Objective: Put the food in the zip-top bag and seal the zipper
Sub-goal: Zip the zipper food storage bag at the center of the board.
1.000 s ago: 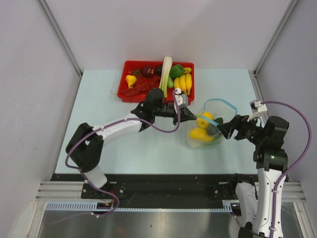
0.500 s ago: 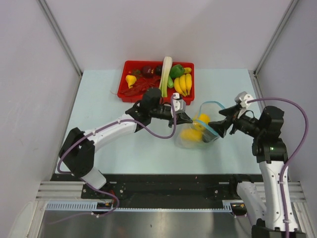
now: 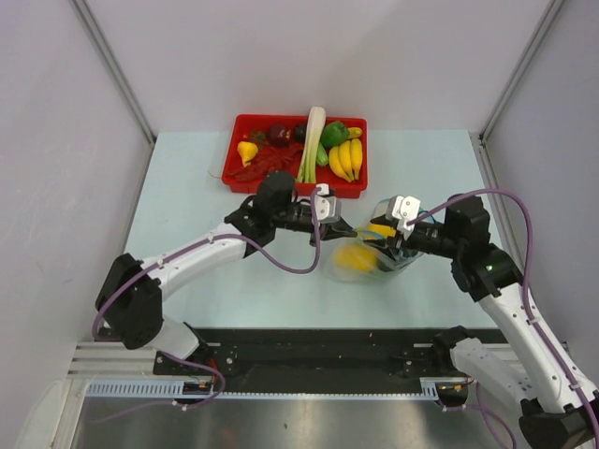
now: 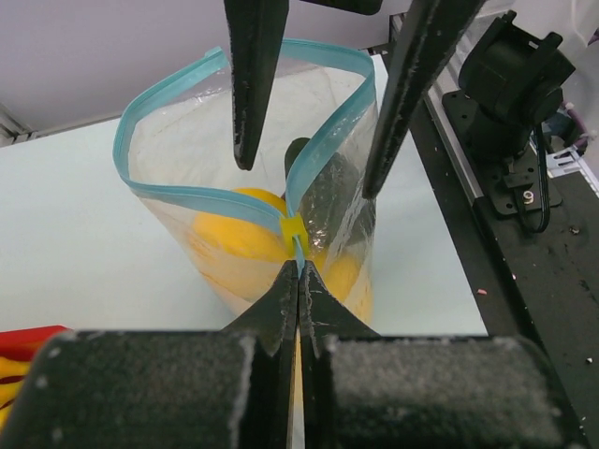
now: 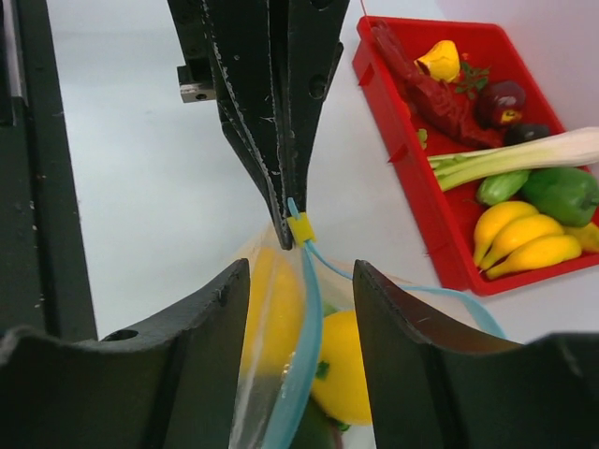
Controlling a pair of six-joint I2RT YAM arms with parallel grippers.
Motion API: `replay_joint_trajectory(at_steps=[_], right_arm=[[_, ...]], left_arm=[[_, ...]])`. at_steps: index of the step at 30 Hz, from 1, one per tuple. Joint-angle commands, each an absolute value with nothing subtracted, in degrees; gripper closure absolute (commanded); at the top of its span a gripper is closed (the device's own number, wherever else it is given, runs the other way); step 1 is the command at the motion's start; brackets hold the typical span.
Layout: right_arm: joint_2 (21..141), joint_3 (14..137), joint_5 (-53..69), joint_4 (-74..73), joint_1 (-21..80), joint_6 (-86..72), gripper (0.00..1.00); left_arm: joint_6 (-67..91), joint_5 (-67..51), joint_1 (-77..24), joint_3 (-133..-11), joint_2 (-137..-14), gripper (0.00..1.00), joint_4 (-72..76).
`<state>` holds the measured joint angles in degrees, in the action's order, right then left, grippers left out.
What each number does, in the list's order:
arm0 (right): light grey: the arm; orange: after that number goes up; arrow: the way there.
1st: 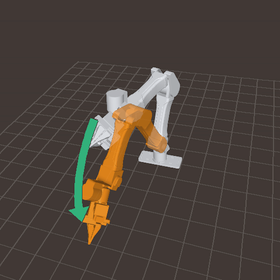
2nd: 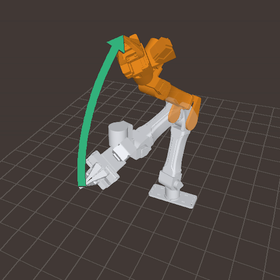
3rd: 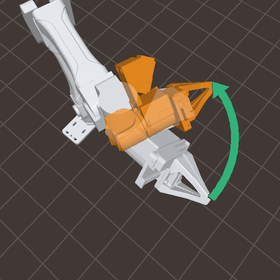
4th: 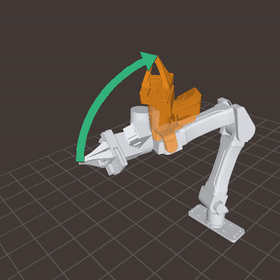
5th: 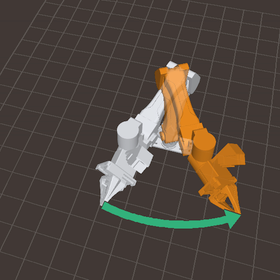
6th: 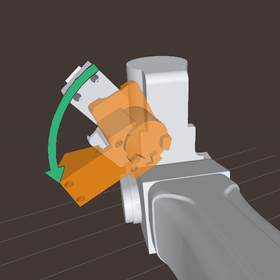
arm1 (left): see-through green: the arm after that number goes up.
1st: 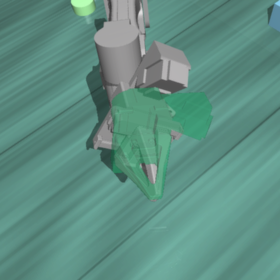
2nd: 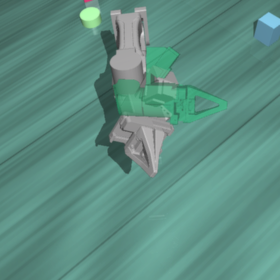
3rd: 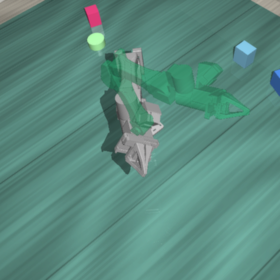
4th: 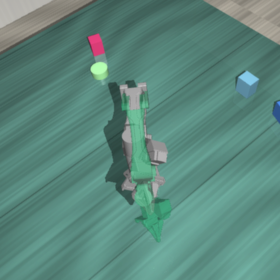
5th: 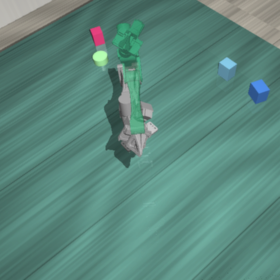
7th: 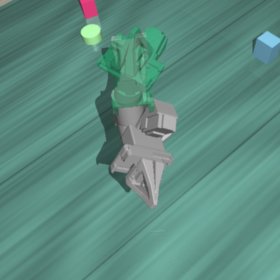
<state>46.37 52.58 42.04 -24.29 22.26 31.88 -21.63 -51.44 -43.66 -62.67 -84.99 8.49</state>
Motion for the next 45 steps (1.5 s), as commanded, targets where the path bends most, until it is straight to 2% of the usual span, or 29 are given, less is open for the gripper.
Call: replay_joint_trajectory(at_steps=[1, 15, 24, 35, 42, 45], right_arm=[[46.41, 54.84, 41.30, -21.62, 23.29, 37.87, 0.48], [49.30, 57.30, 41.92, -26.89, 27.68, 42.71, 0.52], [50.36, 57.92, 41.49, -28.04, 28.39, 43.42, 0.60], [52.56, 58.45, 40.69, -27.51, 29.88, 43.33, 0.63], [53.00, 58.80, 39.64, -28.21, 30.32, 44.65, 0.81], [53.09, 58.80, 39.38, -28.30, 30.23, 44.74, 0.95]], left_arm=[[-24.69, -54.40, -43.51, -62.40, -81.65, 1.00, 9.23], [-28.39, -55.81, -43.59, -64.25, -81.04, 1.00, 5.28], [-29.00, -55.37, -44.21, -63.81, -80.86, 1.00, 4.30], [-29.62, -54.93, -44.38, -63.11, -80.16, 1.00, 4.40], [-29.44, -54.58, -44.38, -62.14, -78.84, 1.00, 4.75], [-28.74, -53.79, -44.38, -61.61, -78.31, 1.00, 5.18]])
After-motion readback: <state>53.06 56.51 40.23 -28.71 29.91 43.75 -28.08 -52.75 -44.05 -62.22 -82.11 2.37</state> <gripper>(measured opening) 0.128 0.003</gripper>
